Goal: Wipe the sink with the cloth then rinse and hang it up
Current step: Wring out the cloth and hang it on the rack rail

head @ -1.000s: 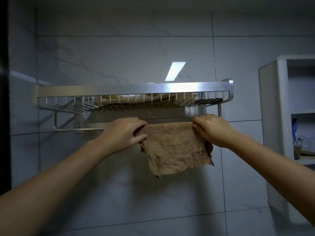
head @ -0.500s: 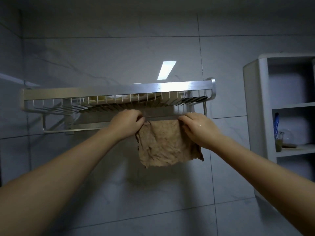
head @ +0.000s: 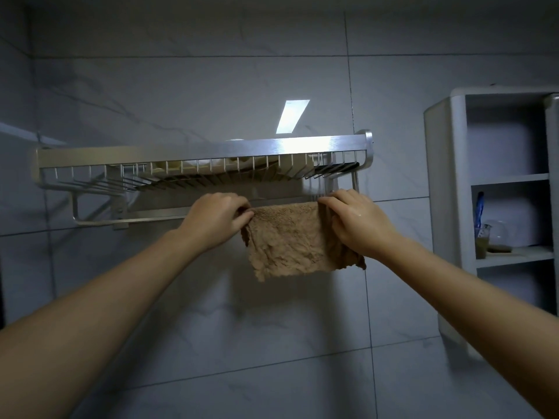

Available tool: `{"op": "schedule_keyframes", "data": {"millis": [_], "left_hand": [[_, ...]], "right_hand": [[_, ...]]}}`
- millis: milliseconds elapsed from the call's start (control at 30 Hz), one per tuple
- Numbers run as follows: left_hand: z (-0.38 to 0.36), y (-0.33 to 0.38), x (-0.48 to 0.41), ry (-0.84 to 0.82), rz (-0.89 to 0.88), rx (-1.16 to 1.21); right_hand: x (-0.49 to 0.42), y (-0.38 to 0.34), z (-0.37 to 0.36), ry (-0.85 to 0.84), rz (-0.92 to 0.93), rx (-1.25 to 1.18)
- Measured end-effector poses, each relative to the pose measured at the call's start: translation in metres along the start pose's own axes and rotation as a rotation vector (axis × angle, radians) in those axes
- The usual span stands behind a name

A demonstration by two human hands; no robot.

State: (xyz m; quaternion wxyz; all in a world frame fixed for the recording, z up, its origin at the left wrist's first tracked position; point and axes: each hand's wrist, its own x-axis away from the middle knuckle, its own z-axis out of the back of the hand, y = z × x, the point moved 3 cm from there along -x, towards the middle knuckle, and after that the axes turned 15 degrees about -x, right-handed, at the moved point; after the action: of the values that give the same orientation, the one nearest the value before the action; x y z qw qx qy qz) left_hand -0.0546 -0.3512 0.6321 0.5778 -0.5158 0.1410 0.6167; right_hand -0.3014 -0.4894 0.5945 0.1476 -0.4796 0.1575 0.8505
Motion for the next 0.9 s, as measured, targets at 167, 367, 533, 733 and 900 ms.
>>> {"op": "schedule_keyframes", "data": {"millis": [167, 367, 533, 733, 900], "left_hand": [[0.0, 0.001, 0.005, -0.002, 0.085, -0.015], [0.0, 0.008, 0.022, 0.137, 0.15, -0.126], [0.003, 0.003, 0.043, 0.185, 0.233, -0.134], [-0.008, 0.024, 0.056, -0.059, 0.604, 0.485], [-0.014, 0.03, 0.041, -0.112, 0.821, 0.891]], "right_hand": [[-0.002, -0.002, 0.001, -0.061, -0.063, -0.063], [-0.002, -0.01, -0.002, -0.098, -0.145, -0.058], [-0.002, -0.012, -0.003, -0.116, -0.184, -0.066], [0.0, -0.018, -0.005, -0.099, -0.208, -0.064], [0.008, -0.022, -0.007, -0.094, -0.193, -0.048]]}}
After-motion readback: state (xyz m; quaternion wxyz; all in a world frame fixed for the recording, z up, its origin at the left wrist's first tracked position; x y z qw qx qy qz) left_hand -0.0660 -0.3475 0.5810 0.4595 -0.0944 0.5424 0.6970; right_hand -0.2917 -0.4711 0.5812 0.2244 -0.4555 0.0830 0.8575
